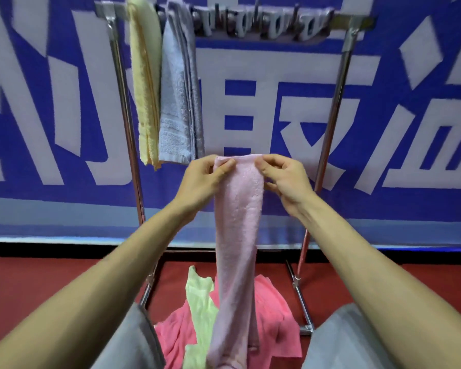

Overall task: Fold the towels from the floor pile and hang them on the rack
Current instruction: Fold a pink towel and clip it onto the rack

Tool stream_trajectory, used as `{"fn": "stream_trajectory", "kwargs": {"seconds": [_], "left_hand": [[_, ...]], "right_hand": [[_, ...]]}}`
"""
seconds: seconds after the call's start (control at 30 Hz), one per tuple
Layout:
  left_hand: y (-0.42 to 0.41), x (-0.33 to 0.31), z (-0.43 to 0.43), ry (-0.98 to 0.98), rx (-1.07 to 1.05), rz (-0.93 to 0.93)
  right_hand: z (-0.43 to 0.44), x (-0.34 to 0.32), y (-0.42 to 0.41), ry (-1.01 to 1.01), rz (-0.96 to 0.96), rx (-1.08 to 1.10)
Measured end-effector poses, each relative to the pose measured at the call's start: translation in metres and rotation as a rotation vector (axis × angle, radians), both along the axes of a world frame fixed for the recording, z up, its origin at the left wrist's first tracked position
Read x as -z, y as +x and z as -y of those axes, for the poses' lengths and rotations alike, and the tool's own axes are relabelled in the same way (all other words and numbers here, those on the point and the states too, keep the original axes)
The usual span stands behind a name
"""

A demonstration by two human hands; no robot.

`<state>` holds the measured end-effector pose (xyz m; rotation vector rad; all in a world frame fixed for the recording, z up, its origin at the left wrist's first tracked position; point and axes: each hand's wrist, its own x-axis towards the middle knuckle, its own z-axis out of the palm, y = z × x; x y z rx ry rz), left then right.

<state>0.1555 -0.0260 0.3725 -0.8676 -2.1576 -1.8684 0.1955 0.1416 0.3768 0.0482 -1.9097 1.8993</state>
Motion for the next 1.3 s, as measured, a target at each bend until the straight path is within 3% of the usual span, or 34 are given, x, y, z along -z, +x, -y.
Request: {"fn": "stream_trajectory", "kwargs": {"seconds": [0.37, 0.5, 0.63, 0.73, 0.8, 0.93, 1.1, 1.3], "left_hand": [[0.011, -0.171, 0.009, 0.054, -0.001, -0.173], [0.018, -0.201, 0.011, 0.035, 0.077, -0.262], [0.019, -0.215, 0.006, 0.099, -0.037, -0.379], [0.007, -0.196, 0.000, -0.080, -0.187, -0.475], [0.001, -0.180, -0.002, -0.084, -0.220, -0.460], [0.007, -0.182, -0.008, -0.062, -0.167, -0.451], [0.019, -0.184, -0.012, 0.225, -0.032, -0.171], [0.028, -0.187, -0.016, 0.279, 0.052, -0.025]], "right_hand": [[0.018, -0.165, 0.008, -0.007, -0.285, 0.057], [0.021, -0.198, 0.024, 0.102, -0.346, 0.058], [0.018, -0.216, 0.032, 0.053, -0.443, 0.024], [0.020, -0.199, 0.025, 0.002, -0.338, -0.035], [0.017, -0.185, 0.021, 0.007, -0.254, 0.031], [0.002, -0.185, 0.023, 0.054, -0.275, 0.060], [-0.002, -0.180, 0.026, 0.041, -0.290, 0.008], [-0.004, -0.181, 0.027, -0.040, -0.233, -0.077]]}}
